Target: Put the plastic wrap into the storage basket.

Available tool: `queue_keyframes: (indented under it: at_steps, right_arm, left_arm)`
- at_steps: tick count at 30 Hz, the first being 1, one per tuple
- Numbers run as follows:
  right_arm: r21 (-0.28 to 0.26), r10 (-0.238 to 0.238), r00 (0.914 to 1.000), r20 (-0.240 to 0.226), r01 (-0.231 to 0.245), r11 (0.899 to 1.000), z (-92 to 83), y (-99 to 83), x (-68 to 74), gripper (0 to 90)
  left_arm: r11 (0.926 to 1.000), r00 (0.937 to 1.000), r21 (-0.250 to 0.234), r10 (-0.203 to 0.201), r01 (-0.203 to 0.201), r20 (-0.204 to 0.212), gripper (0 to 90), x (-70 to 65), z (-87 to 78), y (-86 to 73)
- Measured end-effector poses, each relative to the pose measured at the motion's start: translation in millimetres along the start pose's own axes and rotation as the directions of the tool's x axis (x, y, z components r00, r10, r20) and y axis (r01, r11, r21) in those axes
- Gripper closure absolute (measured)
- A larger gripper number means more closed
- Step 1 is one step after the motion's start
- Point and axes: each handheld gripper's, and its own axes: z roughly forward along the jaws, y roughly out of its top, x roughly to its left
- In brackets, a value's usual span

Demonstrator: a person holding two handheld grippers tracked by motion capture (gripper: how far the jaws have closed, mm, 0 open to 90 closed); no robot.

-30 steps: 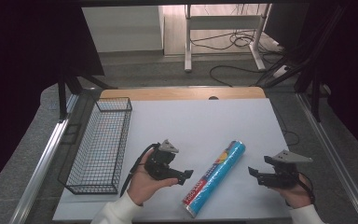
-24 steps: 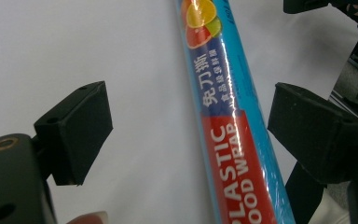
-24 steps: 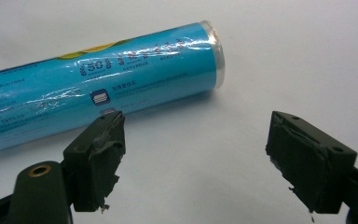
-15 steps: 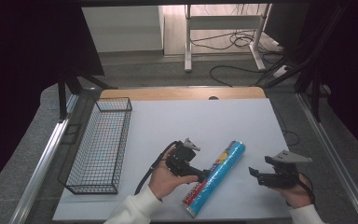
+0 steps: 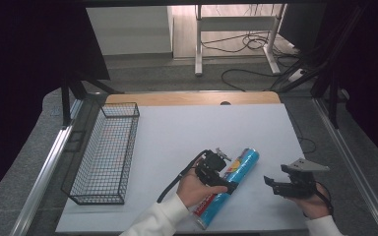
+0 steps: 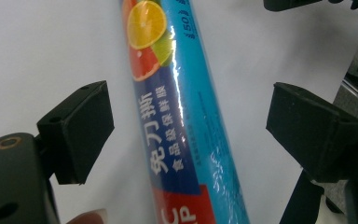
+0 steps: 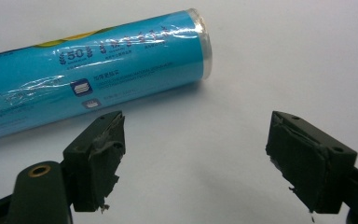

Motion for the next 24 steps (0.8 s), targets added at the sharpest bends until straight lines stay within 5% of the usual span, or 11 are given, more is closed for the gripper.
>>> queue_keyframes:
  at_steps: [24]
  right_arm:
    - [0.013,0.002,0.9996,0.027,-0.003,1.000,1.1,-3.1,-5.5,20.1]
  left_arm:
    - [0.9946,0.9995,0.100,-0.029,0.028,0.011,16.3,1.8,38.6,9.8]
